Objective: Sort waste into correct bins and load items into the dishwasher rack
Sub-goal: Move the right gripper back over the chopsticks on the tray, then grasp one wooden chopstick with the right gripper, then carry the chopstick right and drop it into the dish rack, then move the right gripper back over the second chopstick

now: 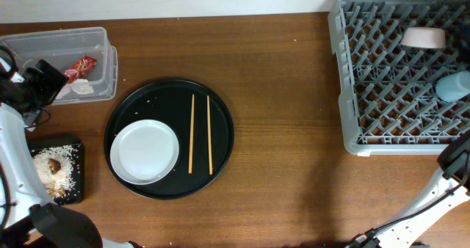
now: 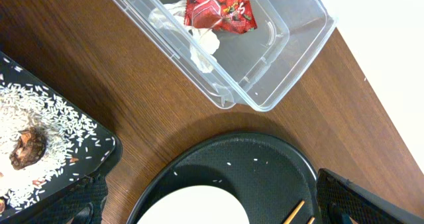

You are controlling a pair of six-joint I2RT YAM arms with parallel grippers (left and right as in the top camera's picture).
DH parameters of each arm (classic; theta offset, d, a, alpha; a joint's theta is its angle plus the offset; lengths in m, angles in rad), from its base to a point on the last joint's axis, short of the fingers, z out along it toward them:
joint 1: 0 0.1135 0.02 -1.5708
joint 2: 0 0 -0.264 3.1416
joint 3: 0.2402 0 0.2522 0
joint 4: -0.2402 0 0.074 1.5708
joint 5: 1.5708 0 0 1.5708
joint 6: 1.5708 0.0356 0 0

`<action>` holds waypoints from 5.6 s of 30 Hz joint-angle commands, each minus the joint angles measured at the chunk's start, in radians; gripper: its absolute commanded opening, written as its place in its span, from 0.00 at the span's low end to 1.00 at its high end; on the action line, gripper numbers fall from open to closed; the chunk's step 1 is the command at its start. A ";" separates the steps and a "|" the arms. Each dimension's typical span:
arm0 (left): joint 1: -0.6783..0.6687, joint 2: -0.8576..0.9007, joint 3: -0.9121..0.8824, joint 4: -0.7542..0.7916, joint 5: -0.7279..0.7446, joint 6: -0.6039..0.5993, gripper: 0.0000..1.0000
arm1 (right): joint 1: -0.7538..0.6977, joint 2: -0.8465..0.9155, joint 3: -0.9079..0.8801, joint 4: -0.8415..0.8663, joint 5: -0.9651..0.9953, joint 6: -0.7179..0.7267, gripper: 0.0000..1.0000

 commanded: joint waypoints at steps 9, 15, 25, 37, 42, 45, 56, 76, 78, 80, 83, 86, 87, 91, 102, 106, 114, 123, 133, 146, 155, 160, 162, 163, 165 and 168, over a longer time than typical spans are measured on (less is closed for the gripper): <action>0.002 0.000 0.001 -0.002 0.003 -0.009 0.99 | -0.008 -0.370 0.000 -0.656 0.557 -0.637 0.39; 0.002 0.000 0.001 -0.002 0.003 -0.009 0.99 | 0.026 -0.555 0.000 -0.690 0.558 -0.634 0.45; 0.002 0.000 0.001 -0.002 0.003 -0.009 0.99 | 0.267 -0.769 -0.001 -1.034 0.680 -0.725 0.53; 0.002 0.000 0.001 -0.002 0.003 -0.009 0.99 | 0.943 -0.753 -0.002 -1.197 0.576 -0.902 0.84; 0.002 0.000 0.001 -0.002 0.003 -0.009 0.99 | 1.179 -0.696 -0.002 -1.138 0.874 -0.710 0.77; 0.002 0.000 0.001 -0.002 0.003 -0.009 0.99 | 1.315 -0.627 -0.002 -1.143 1.102 -0.582 0.75; 0.002 0.000 0.001 -0.002 0.003 -0.009 0.99 | 1.547 -0.263 -0.002 -1.108 1.312 -0.337 0.52; 0.002 0.000 0.001 -0.002 0.003 -0.009 0.99 | 1.613 -0.080 -0.021 -1.025 1.365 -0.311 0.41; 0.002 0.000 0.001 -0.002 0.003 -0.009 0.99 | 1.611 -0.066 -0.021 -1.025 1.365 -0.311 0.41; 0.002 0.000 0.001 -0.002 0.003 -0.009 0.99 | 1.607 -0.057 -0.021 -1.024 1.366 -0.312 0.41; 0.002 0.000 0.001 -0.002 0.003 -0.009 0.99 | 1.597 -0.048 -0.021 -1.024 1.369 -0.312 0.41; 0.002 0.000 0.001 -0.002 0.003 -0.009 0.99 | 1.586 -0.042 -0.021 -1.024 1.368 -0.312 0.40; 0.002 0.000 0.001 -0.002 0.003 -0.009 0.99 | 1.582 -0.040 -0.021 -1.024 1.368 -0.312 0.37; 0.002 0.000 0.001 -0.002 0.003 -0.009 0.99 | 1.582 -0.030 -0.021 -1.025 1.356 -0.312 0.32; 0.002 0.000 0.001 -0.002 0.003 -0.009 0.99 | 1.582 -0.014 -0.023 -1.025 1.322 -0.312 0.08; 0.002 0.000 0.001 -0.002 0.003 -0.009 0.99 | 1.579 -0.018 -0.023 -1.025 1.304 -0.312 0.04; 0.002 0.000 0.001 -0.002 0.003 -0.009 0.99 | 1.500 -0.111 0.106 -1.151 1.304 -0.375 0.04; 0.002 0.000 0.001 -0.002 0.003 -0.009 0.99 | 1.168 -0.243 0.422 -1.358 1.312 -0.706 0.04; 0.002 0.000 0.001 -0.002 0.003 -0.009 0.99 | 0.698 -0.241 0.497 -1.341 1.000 -1.039 0.04; 0.002 0.000 0.001 -0.002 0.003 -0.009 0.99 | 0.592 -0.118 0.496 -1.248 0.946 -1.192 0.04; 0.002 0.000 0.001 -0.002 0.003 -0.009 0.99 | 0.593 -0.065 0.494 -1.269 0.948 -1.184 0.20; 0.002 0.000 0.001 -0.002 0.003 -0.009 0.99 | 0.593 -0.066 0.495 -1.310 0.945 -1.141 0.33; 0.002 0.000 0.001 -0.002 0.003 -0.009 0.99 | 0.593 -0.074 0.495 -1.335 0.893 -1.105 0.33; 0.002 0.000 0.001 -0.002 0.003 -0.009 0.99 | 0.595 -0.083 0.495 -1.352 0.828 -1.104 0.33; 0.002 0.000 0.001 -0.002 0.003 -0.009 0.99 | 0.608 -0.102 0.496 -1.385 0.673 -1.104 0.34; 0.002 0.000 0.001 -0.002 0.003 -0.009 0.99 | 0.665 -0.111 0.495 -1.424 0.558 -1.065 0.40</action>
